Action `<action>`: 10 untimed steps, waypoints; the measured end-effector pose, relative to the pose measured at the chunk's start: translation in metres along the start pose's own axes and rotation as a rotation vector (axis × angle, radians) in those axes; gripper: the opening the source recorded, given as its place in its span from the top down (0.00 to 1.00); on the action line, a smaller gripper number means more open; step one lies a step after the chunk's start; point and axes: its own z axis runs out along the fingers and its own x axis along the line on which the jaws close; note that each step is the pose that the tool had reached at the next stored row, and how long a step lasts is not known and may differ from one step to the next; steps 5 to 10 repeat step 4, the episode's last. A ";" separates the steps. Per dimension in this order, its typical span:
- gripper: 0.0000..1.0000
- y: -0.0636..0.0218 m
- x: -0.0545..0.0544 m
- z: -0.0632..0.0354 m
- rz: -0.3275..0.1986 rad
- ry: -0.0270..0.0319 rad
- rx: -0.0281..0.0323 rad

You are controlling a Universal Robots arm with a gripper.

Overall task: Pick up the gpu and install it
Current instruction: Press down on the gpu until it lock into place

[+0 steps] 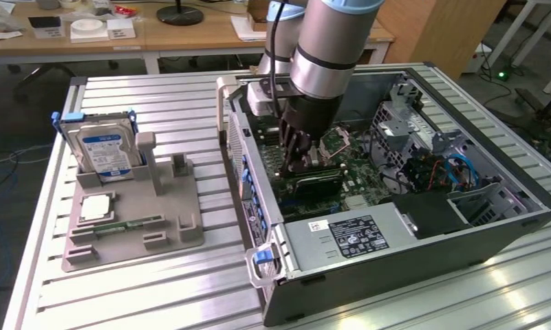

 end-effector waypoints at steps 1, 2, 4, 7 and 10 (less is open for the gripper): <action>0.89 0.0000 0.000 0.0000 0.000 0.0000 0.0000; 0.89 0.0000 0.000 0.0000 0.000 0.0000 0.0000; 0.89 0.0000 0.000 0.0000 0.000 0.0000 0.0000; 0.89 0.0000 0.000 0.0000 0.000 0.0000 0.0000; 0.89 0.0000 0.000 0.0000 0.000 0.0000 0.0000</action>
